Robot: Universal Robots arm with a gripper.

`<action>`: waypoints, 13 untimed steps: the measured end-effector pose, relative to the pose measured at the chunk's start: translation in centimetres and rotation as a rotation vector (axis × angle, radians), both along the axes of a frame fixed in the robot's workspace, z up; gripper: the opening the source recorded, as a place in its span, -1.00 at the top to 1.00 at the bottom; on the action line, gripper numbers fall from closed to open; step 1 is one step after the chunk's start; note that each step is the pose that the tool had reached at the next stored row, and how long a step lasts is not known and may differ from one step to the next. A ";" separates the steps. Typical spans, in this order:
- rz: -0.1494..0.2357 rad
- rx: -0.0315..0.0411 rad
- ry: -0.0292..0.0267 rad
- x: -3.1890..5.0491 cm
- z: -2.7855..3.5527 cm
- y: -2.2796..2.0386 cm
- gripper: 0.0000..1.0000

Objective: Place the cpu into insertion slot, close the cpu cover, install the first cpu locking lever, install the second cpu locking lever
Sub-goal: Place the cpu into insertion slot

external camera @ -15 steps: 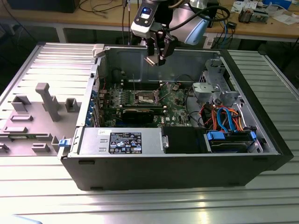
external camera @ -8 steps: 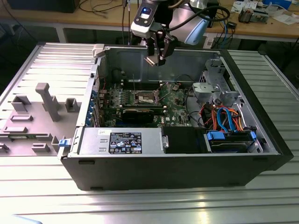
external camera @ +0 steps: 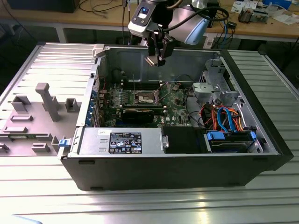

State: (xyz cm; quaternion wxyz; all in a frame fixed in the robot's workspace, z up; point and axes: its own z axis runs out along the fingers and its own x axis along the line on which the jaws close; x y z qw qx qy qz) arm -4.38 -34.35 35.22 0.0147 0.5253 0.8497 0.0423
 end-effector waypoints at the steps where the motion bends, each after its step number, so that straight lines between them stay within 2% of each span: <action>1: -0.001 0.0000 0.0000 0.00 0.00 0.00 -0.09; 13: -0.006 0.0000 0.0000 0.00 0.00 0.00 -0.09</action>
